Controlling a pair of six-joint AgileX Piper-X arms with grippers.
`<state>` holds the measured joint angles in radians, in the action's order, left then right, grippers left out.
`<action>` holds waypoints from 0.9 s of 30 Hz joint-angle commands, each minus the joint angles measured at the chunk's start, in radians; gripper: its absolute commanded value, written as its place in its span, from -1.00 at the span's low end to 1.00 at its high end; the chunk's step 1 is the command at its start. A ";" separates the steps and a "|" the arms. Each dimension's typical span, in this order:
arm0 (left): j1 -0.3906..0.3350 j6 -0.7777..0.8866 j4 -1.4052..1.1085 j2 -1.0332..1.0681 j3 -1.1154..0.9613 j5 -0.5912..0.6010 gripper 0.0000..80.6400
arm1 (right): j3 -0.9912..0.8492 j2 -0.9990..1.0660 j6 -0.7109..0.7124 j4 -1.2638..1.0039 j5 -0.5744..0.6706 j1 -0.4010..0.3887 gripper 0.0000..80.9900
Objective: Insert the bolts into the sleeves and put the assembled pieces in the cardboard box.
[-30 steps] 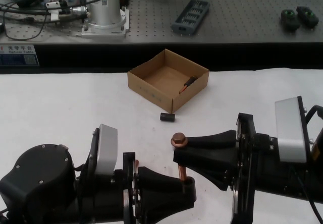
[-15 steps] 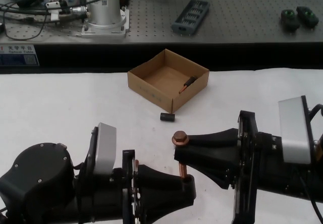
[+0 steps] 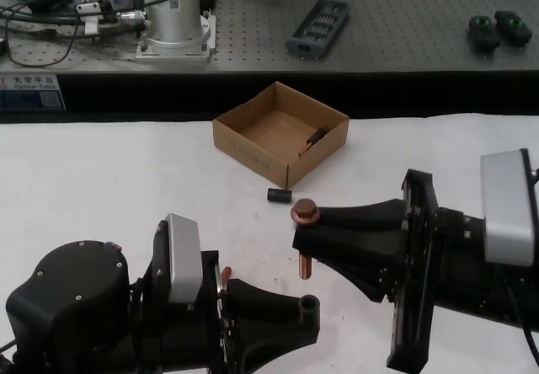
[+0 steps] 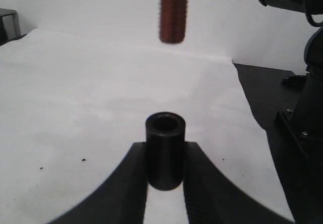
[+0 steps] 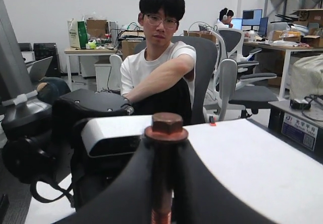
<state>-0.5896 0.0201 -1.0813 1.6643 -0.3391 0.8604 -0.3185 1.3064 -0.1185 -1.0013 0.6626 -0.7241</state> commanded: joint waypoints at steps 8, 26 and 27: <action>0.002 0.020 -0.068 -0.015 -0.010 0.027 -0.98 | -0.011 0.004 0.029 0.126 0.000 0.003 -0.86; 0.023 0.160 -0.313 -0.015 0.041 0.027 -0.98 | 0.002 0.004 0.075 0.193 0.000 0.003 -0.86; 0.022 0.163 -0.318 -0.015 0.041 0.027 -0.98 | 0.002 0.004 0.075 0.204 0.000 0.003 -0.86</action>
<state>-0.5705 0.1657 -1.3311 1.6643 -0.2981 0.8718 -0.3185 1.3064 -0.0486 -0.8334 0.6844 -0.7241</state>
